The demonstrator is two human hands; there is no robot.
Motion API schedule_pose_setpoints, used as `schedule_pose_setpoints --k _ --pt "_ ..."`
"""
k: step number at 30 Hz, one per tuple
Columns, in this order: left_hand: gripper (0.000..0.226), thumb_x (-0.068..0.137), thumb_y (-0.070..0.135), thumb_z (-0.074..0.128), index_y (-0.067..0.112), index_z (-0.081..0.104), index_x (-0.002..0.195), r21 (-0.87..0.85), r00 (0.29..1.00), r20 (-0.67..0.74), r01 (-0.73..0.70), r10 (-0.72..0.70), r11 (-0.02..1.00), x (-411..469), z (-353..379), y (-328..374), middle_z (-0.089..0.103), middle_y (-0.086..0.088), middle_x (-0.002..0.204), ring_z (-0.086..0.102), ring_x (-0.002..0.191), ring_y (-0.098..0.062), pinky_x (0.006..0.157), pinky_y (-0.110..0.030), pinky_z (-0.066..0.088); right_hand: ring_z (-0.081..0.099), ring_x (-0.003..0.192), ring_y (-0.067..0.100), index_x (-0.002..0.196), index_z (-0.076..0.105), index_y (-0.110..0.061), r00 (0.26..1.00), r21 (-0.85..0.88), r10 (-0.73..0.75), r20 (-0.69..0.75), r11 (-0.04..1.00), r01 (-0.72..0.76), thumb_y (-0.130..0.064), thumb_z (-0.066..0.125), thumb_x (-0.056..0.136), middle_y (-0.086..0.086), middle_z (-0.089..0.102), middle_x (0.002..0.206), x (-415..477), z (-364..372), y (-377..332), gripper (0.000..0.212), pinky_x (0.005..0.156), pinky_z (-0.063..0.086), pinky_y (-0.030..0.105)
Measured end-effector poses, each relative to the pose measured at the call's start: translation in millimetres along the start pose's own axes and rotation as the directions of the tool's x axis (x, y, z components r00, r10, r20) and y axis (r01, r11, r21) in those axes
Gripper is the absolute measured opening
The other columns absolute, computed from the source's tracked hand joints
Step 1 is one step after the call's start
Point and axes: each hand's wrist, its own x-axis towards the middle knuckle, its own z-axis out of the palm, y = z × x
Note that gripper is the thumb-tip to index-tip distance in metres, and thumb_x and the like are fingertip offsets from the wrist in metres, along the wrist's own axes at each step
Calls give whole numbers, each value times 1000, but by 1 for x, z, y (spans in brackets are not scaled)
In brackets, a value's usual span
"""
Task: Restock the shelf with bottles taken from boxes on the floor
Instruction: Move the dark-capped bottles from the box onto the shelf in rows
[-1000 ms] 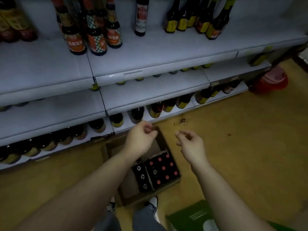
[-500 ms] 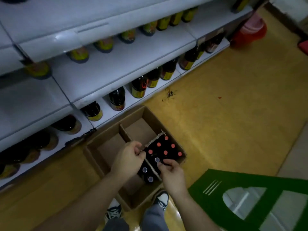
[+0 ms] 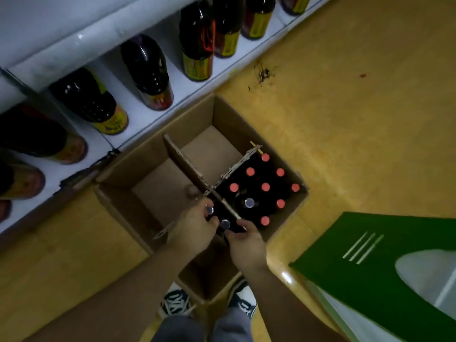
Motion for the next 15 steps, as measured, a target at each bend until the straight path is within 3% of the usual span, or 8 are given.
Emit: schedule_pose_setpoints --k 2,3,6,9,12,15 --pt "34 97 28 64 31 56 129 38 1000 -24 -8 8 999 15 11 -12 63 8 111 61 102 -15 82 -32 50 64 70 2 135 54 -30 1000 -21 0 -6 1000 0 -28 67 97 -13 68 70 16 8 7 40 57 44 11" --pt "37 95 27 65 30 55 130 66 999 -45 -16 19 998 22 15 -17 63 6 113 62 104 -18 85 -37 52 66 75 5 138 53 -30 1000 -40 1 -12 999 -1 -29 67 96 -13 69 72 24 13 10 43 65 49 14" --pt "48 92 28 66 31 51 138 110 998 -65 -10 17 994 38 28 -28 60 3 125 61 112 -24 93 -46 53 71 96 20 143 49 -32 1000 -86 -7 -20 996 6 -32 67 92 -1 75 98 41 32 17 54 90 58 39" --pt "51 94 30 64 34 47 142 172 998 -62 3 8 985 48 37 -35 53 1 138 60 115 -27 94 -46 53 71 100 26 139 50 -36 999 -98 0 -47 995 -5 -34 67 87 2 70 115 52 47 22 55 90 60 44" --pt "51 94 35 62 39 44 142 264 997 -68 39 -22 964 55 43 -41 49 3 143 59 118 -30 91 -42 51 73 91 34 132 48 -43 999 -93 -12 -47 996 7 -44 60 73 7 71 112 64 59 30 60 83 62 48" --pt "53 93 34 63 40 44 142 246 998 -47 45 -35 968 62 48 -45 51 0 141 59 120 -30 94 -44 51 74 89 37 130 47 -43 999 -103 -23 -35 994 19 -46 60 70 9 70 111 76 67 41 61 81 62 51"
